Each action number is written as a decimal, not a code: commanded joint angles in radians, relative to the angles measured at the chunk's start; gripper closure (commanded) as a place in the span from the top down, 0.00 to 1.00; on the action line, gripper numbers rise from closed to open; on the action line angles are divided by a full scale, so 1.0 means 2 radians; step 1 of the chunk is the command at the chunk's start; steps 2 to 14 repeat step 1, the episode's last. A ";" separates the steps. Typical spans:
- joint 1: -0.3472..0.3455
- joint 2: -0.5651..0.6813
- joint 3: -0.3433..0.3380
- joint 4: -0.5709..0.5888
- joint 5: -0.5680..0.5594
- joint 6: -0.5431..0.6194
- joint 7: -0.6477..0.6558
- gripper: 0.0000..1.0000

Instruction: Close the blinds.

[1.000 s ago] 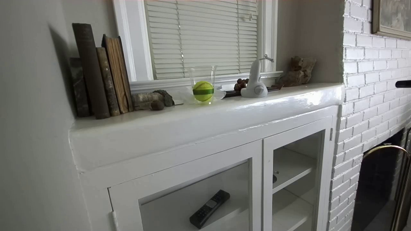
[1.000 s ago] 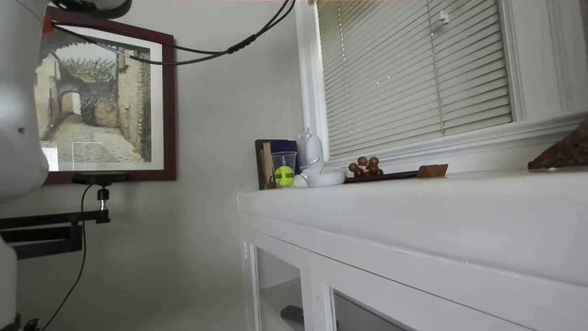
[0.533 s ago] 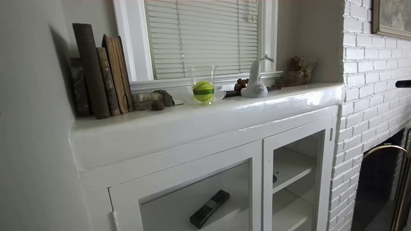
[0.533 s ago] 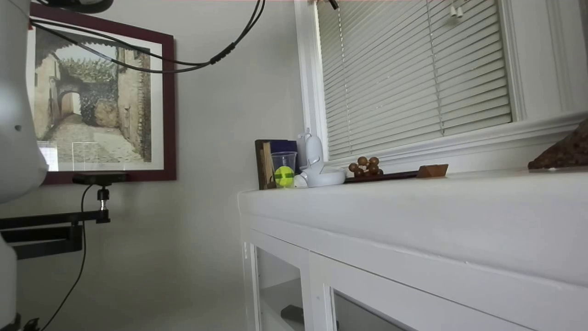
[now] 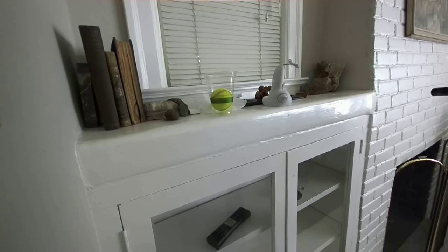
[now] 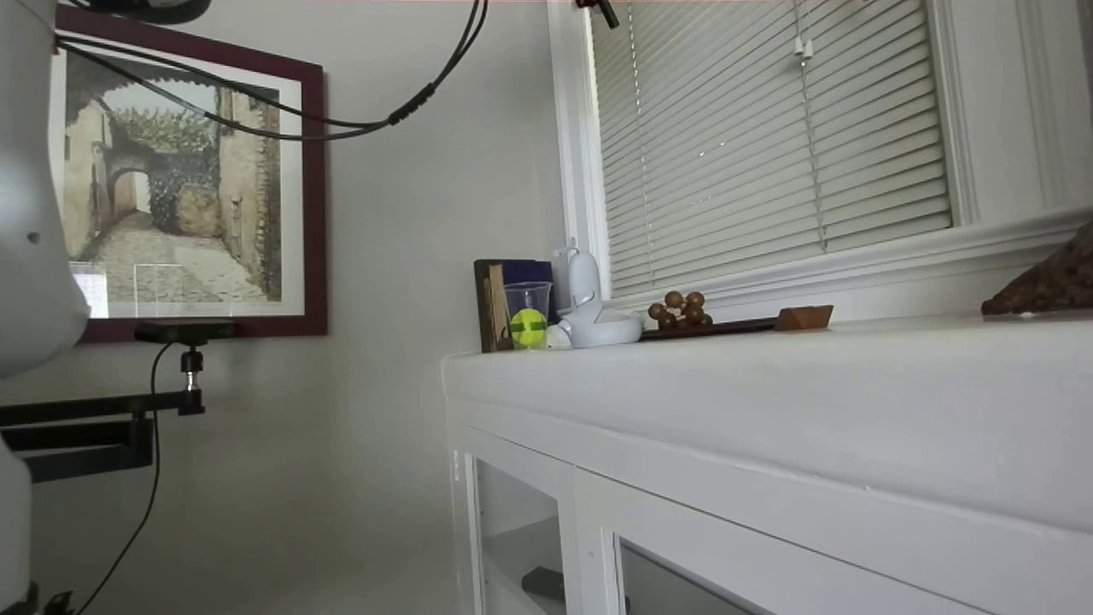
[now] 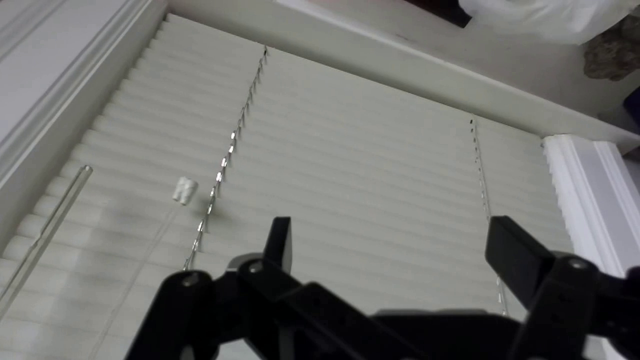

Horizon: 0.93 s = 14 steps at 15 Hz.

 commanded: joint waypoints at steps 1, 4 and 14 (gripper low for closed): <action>0.000 0.000 0.000 0.000 0.000 0.000 0.000 1.00; 0.000 0.000 0.000 0.000 0.000 0.000 0.000 1.00; 0.000 0.000 0.000 0.000 0.000 0.000 0.000 1.00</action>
